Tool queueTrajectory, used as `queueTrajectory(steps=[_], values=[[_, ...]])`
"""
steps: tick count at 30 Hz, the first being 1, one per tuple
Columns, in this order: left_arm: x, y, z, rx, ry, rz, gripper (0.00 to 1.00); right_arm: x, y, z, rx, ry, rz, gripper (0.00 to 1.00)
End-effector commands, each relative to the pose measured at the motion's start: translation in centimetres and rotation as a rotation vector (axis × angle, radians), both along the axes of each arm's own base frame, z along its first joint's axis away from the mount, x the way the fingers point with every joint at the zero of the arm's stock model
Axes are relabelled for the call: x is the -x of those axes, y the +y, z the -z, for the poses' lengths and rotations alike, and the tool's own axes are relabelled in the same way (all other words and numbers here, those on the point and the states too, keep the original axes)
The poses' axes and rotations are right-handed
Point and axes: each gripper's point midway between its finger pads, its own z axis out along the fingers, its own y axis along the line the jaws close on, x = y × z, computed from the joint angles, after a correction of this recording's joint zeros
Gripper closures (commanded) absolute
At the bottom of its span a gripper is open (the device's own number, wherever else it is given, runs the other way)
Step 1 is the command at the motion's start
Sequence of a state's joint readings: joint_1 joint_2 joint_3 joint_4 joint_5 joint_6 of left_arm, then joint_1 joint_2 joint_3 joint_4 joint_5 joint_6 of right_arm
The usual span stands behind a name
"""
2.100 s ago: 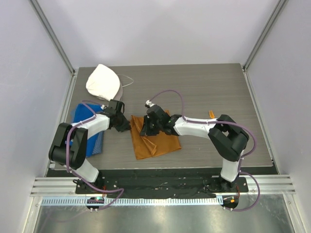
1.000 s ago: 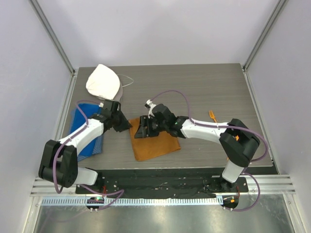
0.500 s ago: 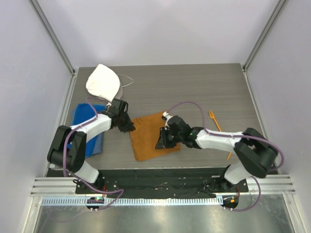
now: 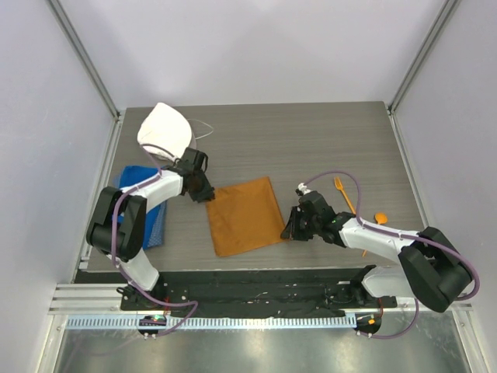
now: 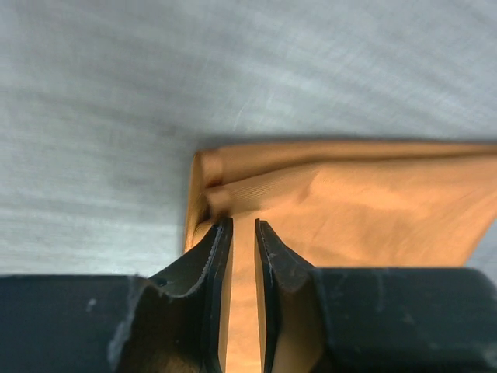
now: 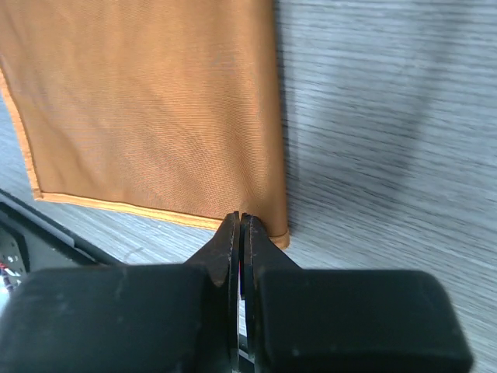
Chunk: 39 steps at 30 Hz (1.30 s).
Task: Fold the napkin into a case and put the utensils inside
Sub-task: Rotate the square-folded napkin at the center of the board.
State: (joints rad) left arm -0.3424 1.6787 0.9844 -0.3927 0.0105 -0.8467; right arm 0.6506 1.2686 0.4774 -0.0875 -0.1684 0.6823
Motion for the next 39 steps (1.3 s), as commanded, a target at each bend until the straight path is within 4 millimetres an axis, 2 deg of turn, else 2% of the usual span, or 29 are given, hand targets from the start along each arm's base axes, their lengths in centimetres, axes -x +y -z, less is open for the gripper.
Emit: queueTrajectory(steps=[1, 4, 9, 16, 18, 21, 23, 24, 25, 28, 30, 33, 35, 39], values=[[-2.2, 1.1, -1.0, -0.053, -0.016, -0.007, 0.78, -1.5, -0.7, 0.1, 0.047, -0.051, 0.034, 0.99], [-2.9, 1.3, -1.1, -0.069, -0.009, -0.004, 0.77, -1.9, -1.6, 0.5, 0.113, -0.059, 0.047, 0.99], [-3.4, 1.4, -0.4, -0.086, 0.011, -0.001, 0.78, -2.6, -2.3, -0.5, 0.156, -0.107, 0.037, 0.99], [-2.8, 1.4, 1.7, -0.086, 0.053, 0.0, 0.79, -4.3, -3.6, -0.9, 0.237, -0.14, 0.062, 0.99], [-2.7, 1.6, 1.9, -0.094, 0.057, -0.002, 0.79, -5.3, -4.5, -1.0, 0.278, -0.154, 0.094, 0.99], [-1.6, 1.4, 2.7, -0.083, 0.081, 0.009, 0.78, -6.7, -5.8, -1.5, 0.332, -0.169, 0.13, 0.99], [-0.4, 1.4, 3.1, -0.073, 0.094, 0.005, 0.79, -7.5, -5.7, -2.7, 0.339, -0.204, 0.124, 0.99], [-0.3, 1.1, 3.0, -0.058, 0.081, 0.0, 0.78, -7.9, -5.7, -3.2, 0.34, -0.218, 0.124, 0.99], [1.3, 0.6, 3.6, -0.014, 0.11, 0.015, 0.78, -8.2, -5.7, -3.7, 0.348, -0.235, 0.122, 0.98], [2.4, -0.7, 3.3, 0.085, 0.104, 0.003, 0.78, -8.8, -5.8, -5.4, 0.381, -0.265, 0.099, 0.94], [3.0, -0.5, 2.4, 0.091, 0.072, -0.004, 0.77, -8.7, -5.3, -6.6, 0.378, -0.282, 0.079, 0.88], [2.4, 0.0, 0.1, 0.067, 0.02, 0.0, 0.71, -7.4, -2.9, -7.5, 0.284, -0.283, 0.028, 0.82], [1.5, -0.2, -1.9, 0.073, -0.025, 0.012, 0.63, -6.1, -0.4, -7.5, 0.186, -0.262, -0.036, 0.78], [1.3, -0.4, -3.1, 0.073, -0.045, 0.044, 0.53, -3.7, 3.5, -6.8, -0.01, -0.189, -0.131, 0.73]])
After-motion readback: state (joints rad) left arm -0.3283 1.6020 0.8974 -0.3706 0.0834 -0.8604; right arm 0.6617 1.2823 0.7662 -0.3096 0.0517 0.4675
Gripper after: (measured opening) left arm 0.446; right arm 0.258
